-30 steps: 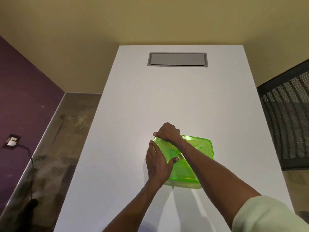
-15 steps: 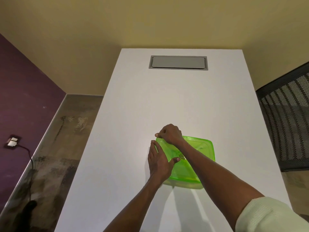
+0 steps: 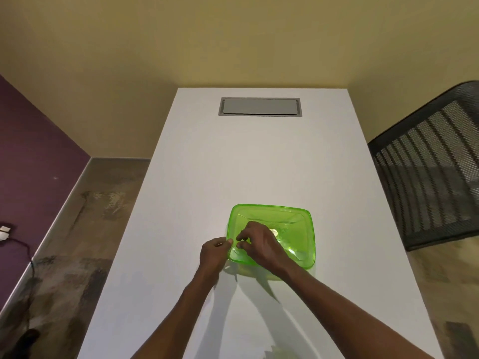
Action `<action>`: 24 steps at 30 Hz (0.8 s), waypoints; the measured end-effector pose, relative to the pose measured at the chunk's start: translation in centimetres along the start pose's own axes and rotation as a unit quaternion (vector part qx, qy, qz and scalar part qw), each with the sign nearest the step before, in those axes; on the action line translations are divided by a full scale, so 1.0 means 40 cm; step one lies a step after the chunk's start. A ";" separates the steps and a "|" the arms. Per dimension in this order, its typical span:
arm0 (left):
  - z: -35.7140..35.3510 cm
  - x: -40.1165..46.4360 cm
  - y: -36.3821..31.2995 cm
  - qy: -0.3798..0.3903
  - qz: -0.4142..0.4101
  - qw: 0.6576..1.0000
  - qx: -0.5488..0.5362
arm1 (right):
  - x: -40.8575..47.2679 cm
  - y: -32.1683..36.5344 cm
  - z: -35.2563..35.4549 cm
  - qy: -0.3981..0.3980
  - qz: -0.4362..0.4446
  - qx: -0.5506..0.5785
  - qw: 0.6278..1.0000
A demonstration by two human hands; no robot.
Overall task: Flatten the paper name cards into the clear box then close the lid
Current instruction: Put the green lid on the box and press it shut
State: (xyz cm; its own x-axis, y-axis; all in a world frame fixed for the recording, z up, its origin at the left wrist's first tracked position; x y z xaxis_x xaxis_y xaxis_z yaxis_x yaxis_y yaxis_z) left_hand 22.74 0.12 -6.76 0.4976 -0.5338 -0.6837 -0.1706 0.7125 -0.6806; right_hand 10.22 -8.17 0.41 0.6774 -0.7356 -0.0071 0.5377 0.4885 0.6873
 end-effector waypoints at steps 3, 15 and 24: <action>0.008 -0.017 0.059 0.036 0.061 0.993 -0.093 | -0.015 0.022 -0.050 0.046 0.007 -0.028 0.999; 0.015 -0.022 0.055 -0.021 0.019 0.999 0.023 | -0.026 0.045 -0.122 0.040 -0.035 -0.198 0.979; 0.014 -0.025 0.057 -0.044 0.000 0.997 0.060 | -0.035 0.039 -0.122 0.043 0.024 -0.159 0.986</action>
State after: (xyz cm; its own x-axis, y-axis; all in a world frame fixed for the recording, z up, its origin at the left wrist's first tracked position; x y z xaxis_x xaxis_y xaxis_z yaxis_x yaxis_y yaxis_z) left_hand 22.32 2.53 -7.49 0.5710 -0.4962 -0.6540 -0.0698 0.7644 -0.6410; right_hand 12.58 -4.09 -2.03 0.7385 -0.6723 -0.0502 0.6246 0.6542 0.4265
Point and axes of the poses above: each hand's wrist, its own x-axis towards the middle knuckle, its own z-axis out of the back of the hand, y = z × x, the point moved 9 cm from there along x, towards the middle knuckle, and after that the axes turned 7 degrees about z, right-handed, at the moved point
